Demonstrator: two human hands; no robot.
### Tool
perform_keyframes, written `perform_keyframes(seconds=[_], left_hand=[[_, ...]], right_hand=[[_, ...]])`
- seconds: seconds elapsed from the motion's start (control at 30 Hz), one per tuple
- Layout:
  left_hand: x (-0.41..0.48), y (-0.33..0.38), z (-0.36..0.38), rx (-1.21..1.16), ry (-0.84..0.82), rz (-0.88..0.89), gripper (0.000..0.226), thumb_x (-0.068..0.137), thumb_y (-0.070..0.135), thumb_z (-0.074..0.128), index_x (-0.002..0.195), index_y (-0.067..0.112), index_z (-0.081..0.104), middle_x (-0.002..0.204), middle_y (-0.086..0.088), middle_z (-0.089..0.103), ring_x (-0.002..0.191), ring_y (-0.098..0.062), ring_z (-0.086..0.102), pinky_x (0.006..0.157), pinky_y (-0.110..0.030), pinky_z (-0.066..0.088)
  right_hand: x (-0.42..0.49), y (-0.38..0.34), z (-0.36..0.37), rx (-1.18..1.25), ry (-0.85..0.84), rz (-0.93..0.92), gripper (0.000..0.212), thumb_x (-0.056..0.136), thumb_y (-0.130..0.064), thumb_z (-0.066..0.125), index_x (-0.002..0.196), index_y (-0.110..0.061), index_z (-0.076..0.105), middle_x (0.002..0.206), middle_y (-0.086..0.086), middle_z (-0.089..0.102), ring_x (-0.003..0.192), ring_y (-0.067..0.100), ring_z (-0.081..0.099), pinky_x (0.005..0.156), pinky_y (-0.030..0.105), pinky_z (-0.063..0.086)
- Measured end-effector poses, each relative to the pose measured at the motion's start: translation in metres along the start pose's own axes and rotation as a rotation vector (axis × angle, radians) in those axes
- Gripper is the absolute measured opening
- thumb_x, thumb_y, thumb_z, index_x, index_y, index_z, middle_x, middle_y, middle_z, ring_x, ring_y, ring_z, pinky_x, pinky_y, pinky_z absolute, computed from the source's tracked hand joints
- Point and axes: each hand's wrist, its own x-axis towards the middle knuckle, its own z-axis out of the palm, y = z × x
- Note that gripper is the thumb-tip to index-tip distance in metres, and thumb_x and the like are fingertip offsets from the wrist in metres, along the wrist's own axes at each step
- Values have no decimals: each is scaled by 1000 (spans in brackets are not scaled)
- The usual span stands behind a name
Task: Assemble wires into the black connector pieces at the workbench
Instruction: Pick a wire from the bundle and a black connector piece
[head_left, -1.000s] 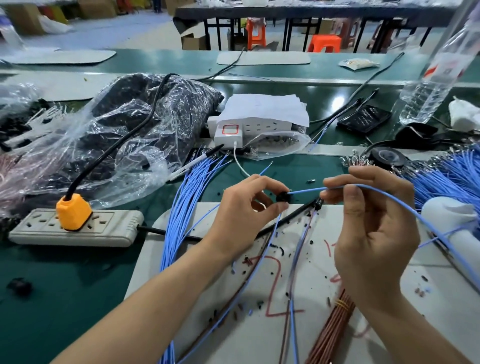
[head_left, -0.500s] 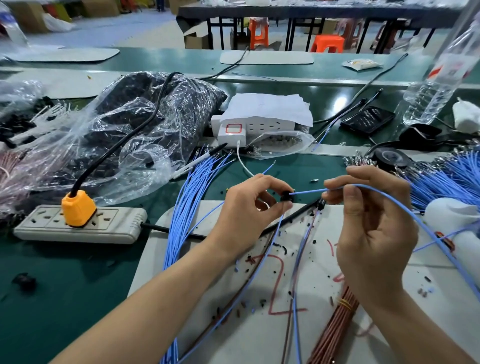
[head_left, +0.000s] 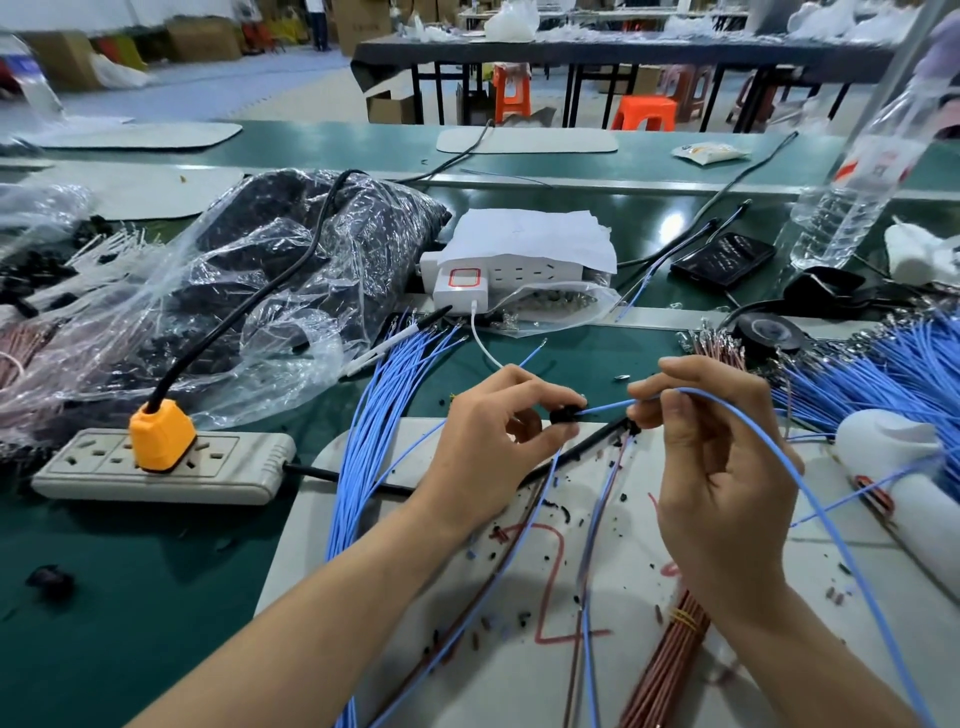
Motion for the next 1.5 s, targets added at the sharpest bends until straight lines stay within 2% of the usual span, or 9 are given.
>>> perform_keyframes(seconds=[0.27,0.43,0.67,0.87,0.97,1.13,1.27,1.37,1.5], left_hand=[[0,1,0,7,-5,14,24,77,6,76,99,16,75,86,3,60,68,-14,55,66,-27,50],[0,3,-1,-1,-9,40,25,77,5,76,101,13,75,85,1,59,72,-4,51,63,-25,48],[0,3,0,7,-3,42,24,78,5,76,101,13,75,83,2,58,70,-10,53,63,-24,48],[0,3,2,8,15,52,23,78,4,75,100,12,75,84,-1,59,70,-13,54,63,-23,48],[0,3,1,-17,13,29,22,80,6,74,100,13,74,84,2,59,69,-12,56,64,-22,48],[0,2,0,-20,1,26,21,81,8,74,102,13,74,85,3,59,69,-12,57,65,-22,49],[0,3,0,-11,-12,44,23,81,8,73,103,15,74,87,1,60,72,-10,55,65,-17,44],[-1,3,-1,0,-18,65,24,81,8,74,103,15,74,88,3,60,77,-4,53,67,-19,44],[-1,3,-1,51,-3,128,25,80,6,73,104,13,74,88,-2,61,81,3,53,74,-12,39]], right_hand=[[0,-1,-1,25,12,13,20,99,-15,44,109,-29,54,97,-4,65,80,12,68,76,22,52],[1,-3,-1,49,33,7,24,99,-16,44,112,-35,51,98,-4,65,81,14,67,77,21,51],[3,-7,-1,64,35,49,26,98,-6,43,109,-28,51,95,-1,65,79,15,67,76,20,51],[5,-10,-2,124,75,139,15,96,1,43,105,-6,51,91,2,65,74,18,65,73,22,52],[5,-12,-1,132,66,142,19,96,3,43,105,-11,52,91,2,65,75,17,65,74,20,51],[5,-11,-1,120,59,140,20,96,8,42,105,-7,51,91,6,64,74,18,64,74,19,51],[6,-11,-2,91,74,143,17,96,4,44,100,-11,52,89,6,65,74,15,65,73,20,52],[6,-9,-1,99,82,155,17,96,-2,44,100,-16,52,90,4,66,75,16,66,74,21,52],[3,-6,1,59,-1,162,15,96,-6,49,99,-19,57,92,1,69,77,10,68,73,16,51]])
